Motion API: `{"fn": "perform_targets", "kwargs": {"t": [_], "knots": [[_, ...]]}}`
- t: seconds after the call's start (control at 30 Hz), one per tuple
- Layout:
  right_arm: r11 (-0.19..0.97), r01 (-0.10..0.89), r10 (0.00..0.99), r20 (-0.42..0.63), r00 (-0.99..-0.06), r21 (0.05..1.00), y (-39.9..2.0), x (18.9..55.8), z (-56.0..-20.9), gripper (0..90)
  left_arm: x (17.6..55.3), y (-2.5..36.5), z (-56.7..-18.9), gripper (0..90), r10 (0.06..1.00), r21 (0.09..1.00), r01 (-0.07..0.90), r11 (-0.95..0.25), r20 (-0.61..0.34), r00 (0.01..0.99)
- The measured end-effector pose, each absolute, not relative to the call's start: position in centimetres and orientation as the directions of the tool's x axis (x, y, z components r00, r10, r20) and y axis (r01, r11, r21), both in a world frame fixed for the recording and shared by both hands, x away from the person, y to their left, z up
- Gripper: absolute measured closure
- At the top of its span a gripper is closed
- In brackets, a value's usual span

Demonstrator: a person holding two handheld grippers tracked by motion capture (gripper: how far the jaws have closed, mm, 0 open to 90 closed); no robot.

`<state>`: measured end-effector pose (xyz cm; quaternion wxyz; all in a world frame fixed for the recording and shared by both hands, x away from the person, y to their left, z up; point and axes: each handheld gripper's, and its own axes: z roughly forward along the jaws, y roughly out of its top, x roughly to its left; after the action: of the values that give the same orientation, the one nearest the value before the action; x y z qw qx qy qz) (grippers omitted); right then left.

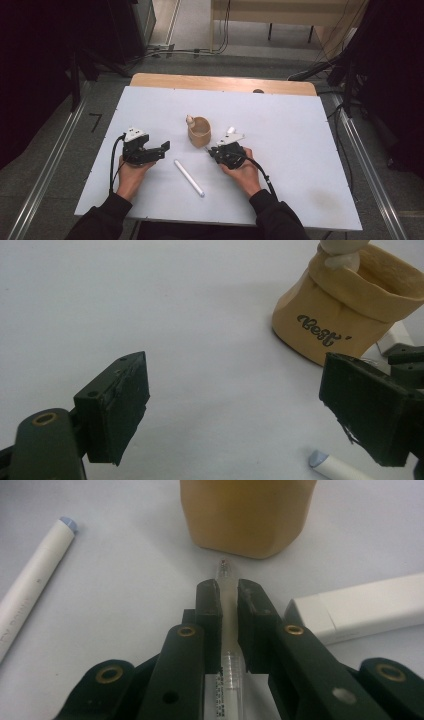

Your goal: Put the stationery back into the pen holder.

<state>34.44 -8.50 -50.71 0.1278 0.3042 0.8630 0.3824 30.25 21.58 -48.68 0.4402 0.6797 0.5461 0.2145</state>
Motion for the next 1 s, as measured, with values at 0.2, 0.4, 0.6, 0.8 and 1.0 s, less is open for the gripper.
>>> {"fn": "perform_targets", "kwargs": {"t": [0.2, 0.4, 0.6, 0.8, 1.0], "knots": [[0.501, 0.425, 0.613, 0.038, -0.789, 0.754, -8.9, 34.2, -50.1, 79.0, 30.1, 21.4, -48.6, 13.7, 0.927, 0.833, 0.553, -0.018, -0.193, 0.320], [0.463, 0.429, 0.615, 0.067, -0.785, 0.776, -9.5, 34.0, -49.2, 79.0, 29.9, 20.9, -48.4, 13.7, 0.917, 0.834, 0.551, -0.023, -0.202, 0.343], [0.431, 0.427, 0.618, 0.085, -0.781, 0.795, -10.2, 33.9, -48.3, 79.0, 29.6, 19.9, -48.3, 13.7, 0.897, 0.830, 0.556, -0.036, -0.218, 0.384], [0.403, 0.428, 0.629, 0.094, -0.771, 0.809, -11.0, 33.8, -47.5, 79.0, 29.2, 18.5, -48.1, 13.7, 0.874, 0.829, 0.557, -0.057, -0.229, 0.430], [0.397, 0.422, 0.635, 0.088, -0.768, 0.815, -11.2, 33.7, -47.2, 79.0, 28.9, 17.2, -47.9, 13.9, 0.852, 0.828, 0.555, -0.080, -0.232, 0.468]]}}
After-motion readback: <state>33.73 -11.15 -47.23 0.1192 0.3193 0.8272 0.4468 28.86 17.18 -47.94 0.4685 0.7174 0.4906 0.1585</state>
